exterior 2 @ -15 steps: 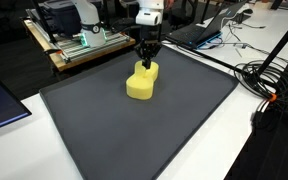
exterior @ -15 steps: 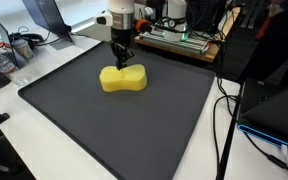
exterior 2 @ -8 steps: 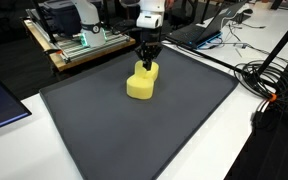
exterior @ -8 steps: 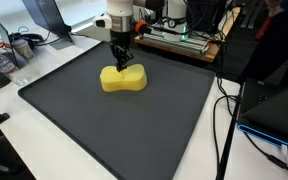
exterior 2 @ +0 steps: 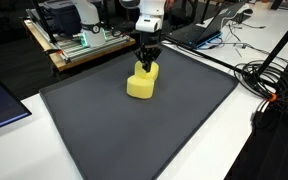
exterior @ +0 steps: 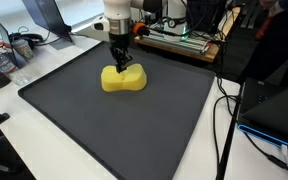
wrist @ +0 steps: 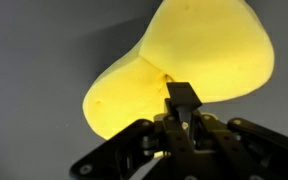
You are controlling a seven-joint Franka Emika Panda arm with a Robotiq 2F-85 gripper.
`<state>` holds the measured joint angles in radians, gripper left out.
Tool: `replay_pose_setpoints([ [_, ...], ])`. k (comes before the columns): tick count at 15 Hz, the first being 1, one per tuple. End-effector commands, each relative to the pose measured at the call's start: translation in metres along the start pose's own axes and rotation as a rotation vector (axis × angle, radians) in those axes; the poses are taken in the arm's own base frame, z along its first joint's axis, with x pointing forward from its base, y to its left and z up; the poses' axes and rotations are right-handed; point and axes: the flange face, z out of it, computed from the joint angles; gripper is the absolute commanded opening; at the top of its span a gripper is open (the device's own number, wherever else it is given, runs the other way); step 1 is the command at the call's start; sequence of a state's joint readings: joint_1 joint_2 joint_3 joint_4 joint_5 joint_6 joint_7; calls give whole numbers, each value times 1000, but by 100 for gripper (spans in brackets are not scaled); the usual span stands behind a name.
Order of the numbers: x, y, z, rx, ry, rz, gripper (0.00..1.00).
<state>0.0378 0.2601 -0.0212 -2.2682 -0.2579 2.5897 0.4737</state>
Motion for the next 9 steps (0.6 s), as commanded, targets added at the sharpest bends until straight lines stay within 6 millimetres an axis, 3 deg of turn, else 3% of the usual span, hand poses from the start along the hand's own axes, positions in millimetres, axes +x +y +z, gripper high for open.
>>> replay_pose_setpoints([
  [1,-10,6,48,-9,-94,5,3],
  [9,-11,14,59,11,-123,32,3],
])
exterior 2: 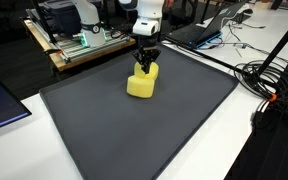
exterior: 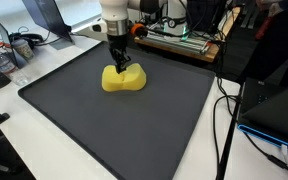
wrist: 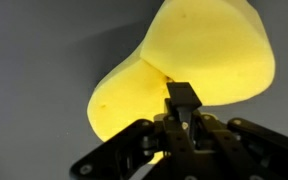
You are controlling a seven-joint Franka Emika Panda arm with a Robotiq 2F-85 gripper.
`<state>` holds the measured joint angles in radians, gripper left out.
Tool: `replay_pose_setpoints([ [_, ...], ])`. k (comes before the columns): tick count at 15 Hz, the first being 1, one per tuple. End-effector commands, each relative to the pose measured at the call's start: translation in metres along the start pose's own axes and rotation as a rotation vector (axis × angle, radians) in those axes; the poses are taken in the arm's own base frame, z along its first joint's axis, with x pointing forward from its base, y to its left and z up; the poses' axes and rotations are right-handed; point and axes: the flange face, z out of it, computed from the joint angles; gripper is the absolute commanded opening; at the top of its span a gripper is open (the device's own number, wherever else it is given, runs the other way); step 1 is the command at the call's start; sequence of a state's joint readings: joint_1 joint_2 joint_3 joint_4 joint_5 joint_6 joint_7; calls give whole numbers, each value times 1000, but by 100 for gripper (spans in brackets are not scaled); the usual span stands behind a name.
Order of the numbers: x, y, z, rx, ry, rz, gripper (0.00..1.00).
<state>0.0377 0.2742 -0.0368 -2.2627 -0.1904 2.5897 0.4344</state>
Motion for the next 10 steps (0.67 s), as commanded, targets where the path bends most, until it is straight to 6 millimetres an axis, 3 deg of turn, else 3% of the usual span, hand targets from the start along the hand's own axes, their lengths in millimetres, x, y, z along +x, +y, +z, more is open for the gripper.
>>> replay_pose_setpoints([
  [1,-13,8,53,-13,-103,3,3],
  [10,-16,6,61,-11,-126,-6,3],
])
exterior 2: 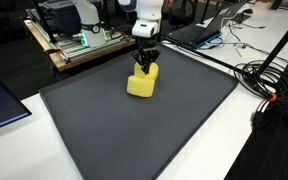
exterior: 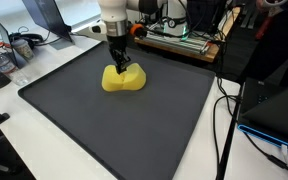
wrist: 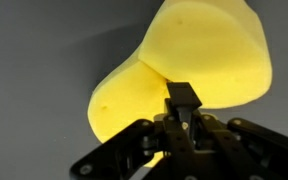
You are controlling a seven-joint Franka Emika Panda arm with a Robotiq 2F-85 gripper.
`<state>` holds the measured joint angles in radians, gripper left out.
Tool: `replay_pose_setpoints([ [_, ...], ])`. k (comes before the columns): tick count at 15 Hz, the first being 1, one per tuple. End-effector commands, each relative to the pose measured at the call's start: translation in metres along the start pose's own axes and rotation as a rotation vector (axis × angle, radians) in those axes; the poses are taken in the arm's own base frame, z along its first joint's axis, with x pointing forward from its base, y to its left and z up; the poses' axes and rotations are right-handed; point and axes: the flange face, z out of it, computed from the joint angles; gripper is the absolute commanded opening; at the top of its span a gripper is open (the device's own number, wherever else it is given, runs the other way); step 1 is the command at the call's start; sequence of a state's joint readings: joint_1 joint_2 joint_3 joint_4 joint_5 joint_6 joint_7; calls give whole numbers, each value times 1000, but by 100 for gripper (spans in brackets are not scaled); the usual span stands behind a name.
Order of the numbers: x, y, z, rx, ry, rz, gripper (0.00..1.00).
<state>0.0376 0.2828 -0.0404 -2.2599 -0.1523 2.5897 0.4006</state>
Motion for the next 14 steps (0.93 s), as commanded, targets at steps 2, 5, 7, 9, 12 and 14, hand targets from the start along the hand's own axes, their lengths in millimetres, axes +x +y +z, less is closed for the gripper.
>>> replay_pose_setpoints([
  [2,-16,5,59,-26,-115,-7,3],
  [5,-16,4,62,-25,-120,-9,3],
  [7,-16,4,64,-26,-122,-11,3],
  [9,-15,4,65,-27,-124,-12,3],
  [12,-14,3,66,-30,-130,-14,3],
  [14,-13,3,67,-32,-134,-16,3],
])
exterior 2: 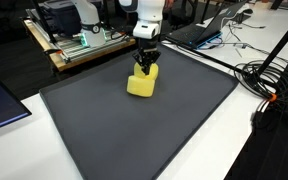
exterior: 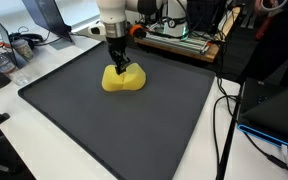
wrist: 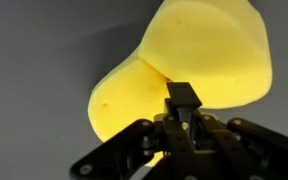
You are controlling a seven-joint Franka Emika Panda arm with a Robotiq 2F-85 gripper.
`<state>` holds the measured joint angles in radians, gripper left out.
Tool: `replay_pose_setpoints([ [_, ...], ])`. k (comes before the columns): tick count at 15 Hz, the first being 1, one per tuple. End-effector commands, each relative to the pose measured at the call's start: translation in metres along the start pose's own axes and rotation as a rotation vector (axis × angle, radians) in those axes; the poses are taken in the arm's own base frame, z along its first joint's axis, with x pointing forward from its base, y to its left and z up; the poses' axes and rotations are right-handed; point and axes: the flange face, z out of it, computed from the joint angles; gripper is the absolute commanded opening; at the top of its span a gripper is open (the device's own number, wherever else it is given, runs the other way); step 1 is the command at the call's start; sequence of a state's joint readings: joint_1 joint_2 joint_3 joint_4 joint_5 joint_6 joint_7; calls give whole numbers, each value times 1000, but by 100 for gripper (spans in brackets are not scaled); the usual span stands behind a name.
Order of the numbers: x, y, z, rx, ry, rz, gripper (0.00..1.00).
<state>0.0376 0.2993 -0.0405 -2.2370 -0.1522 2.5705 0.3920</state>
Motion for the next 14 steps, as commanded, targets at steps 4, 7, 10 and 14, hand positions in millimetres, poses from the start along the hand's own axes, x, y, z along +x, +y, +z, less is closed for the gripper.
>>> replay_pose_setpoints([
  [4,-16,4,63,-27,-127,-8,3],
  [7,-16,3,64,-30,-129,-11,3],
  [10,-15,3,63,-32,-130,-11,3],
  [14,-11,10,42,-21,-112,-4,3],
])
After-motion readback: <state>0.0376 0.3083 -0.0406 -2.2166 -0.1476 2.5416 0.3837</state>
